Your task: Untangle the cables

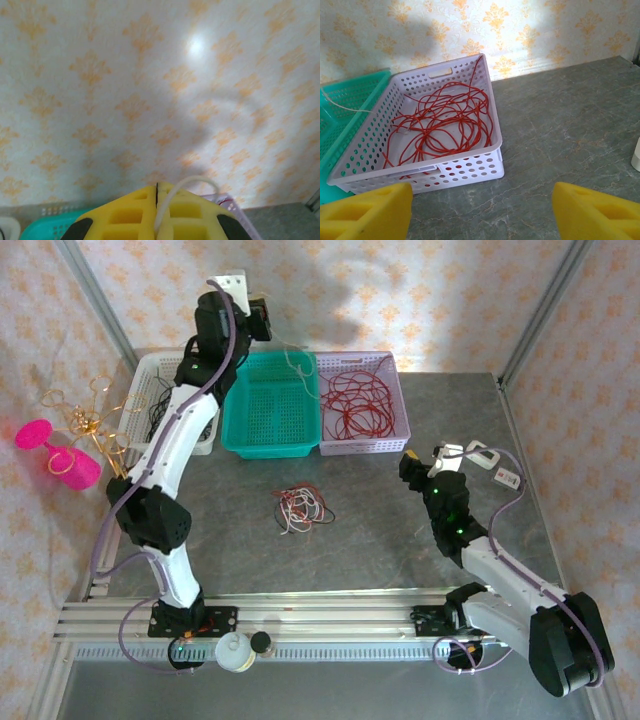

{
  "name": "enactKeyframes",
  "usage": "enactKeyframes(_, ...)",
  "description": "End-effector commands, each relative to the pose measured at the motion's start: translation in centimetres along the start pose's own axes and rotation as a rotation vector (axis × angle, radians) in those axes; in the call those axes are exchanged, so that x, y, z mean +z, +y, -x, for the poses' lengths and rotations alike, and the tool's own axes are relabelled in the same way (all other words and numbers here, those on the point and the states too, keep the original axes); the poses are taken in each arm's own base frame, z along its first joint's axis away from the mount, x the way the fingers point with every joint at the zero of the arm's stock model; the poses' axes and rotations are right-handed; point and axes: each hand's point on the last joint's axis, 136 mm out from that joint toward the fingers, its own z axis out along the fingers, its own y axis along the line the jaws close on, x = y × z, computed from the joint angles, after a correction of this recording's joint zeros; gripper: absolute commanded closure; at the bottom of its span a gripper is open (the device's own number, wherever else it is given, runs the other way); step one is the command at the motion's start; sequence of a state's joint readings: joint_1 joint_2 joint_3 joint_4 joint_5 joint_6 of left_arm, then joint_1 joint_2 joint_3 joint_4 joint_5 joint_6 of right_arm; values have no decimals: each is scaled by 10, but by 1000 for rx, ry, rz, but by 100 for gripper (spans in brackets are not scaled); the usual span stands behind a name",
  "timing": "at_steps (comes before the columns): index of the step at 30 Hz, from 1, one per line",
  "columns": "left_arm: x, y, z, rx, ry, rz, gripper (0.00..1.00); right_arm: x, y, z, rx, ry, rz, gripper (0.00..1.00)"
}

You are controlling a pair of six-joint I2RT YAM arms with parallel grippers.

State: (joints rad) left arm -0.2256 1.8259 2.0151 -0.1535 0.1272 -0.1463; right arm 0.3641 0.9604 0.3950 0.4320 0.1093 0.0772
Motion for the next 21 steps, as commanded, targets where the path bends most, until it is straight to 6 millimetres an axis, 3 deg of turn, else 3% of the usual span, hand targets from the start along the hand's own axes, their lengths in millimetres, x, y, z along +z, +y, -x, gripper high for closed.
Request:
enactKeyframes(1, -8, -8, 15, -21, -37, -39, 100, -4, 1, 20, -3, -46, -14, 26)
enactKeyframes(5, -17, -6, 30, -19, -73, -34, 100, -5, 2, 22, -3, -50, -8, 27)
enactKeyframes(14, -48, -23, 72, -25, -169, -110, 100, -6, 0, 24, -9, -55, -24, 27)
enactKeyframes(21, -36, -9, 56, 3, -130, -57, 100, -5, 3, 23, 0, -49, -8, 27)
